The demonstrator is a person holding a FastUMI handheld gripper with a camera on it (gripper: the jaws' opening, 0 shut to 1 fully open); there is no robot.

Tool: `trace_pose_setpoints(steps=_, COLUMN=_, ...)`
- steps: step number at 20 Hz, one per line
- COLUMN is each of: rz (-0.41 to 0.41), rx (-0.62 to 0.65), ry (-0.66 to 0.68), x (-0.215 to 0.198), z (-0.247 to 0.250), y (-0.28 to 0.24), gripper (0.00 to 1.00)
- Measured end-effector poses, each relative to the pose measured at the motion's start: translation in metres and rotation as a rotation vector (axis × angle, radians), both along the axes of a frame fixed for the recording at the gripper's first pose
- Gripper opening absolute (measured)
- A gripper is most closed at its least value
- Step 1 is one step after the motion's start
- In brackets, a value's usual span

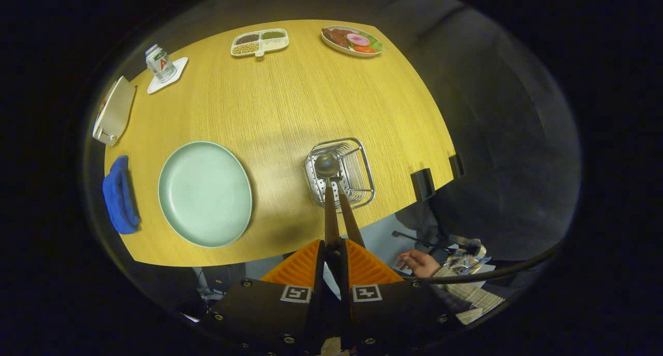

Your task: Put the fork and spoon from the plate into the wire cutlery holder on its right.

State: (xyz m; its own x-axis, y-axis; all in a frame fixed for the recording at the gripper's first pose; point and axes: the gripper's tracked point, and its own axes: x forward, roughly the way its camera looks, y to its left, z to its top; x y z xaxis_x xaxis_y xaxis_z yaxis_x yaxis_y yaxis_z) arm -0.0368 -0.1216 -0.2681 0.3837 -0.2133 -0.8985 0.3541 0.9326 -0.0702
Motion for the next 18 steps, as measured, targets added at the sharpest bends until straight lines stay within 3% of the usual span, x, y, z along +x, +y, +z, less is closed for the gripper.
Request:
trace_pose_setpoints(steps=6, rz=0.009, rx=0.007, ry=0.006, x=0.002, z=-0.007, y=0.001, gripper=0.16)
trace_pose_setpoints(steps=7, rz=0.008, rx=0.012, ry=-0.002, x=0.003, z=-0.005, y=0.001, gripper=0.30)
trace_pose_setpoints(steps=9, rz=0.009, rx=0.029, ry=-0.035, x=0.007, z=-0.001, y=0.004, gripper=0.31)
trace_pose_setpoints(steps=13, rz=0.017, rx=0.043, ry=-0.086, x=0.015, z=0.002, y=0.009, gripper=0.64)
trace_pose_setpoints(steps=14, rz=0.022, rx=0.059, ry=-0.102, x=0.017, z=0.003, y=0.012, gripper=0.75)
trace_pose_setpoints(steps=15, rz=0.020, rx=0.069, ry=-0.113, x=0.020, z=0.002, y=0.013, gripper=0.96)
trace_pose_setpoints(steps=18, rz=0.033, rx=0.049, ry=-0.142, x=0.023, z=0.008, y=0.010, gripper=0.97)
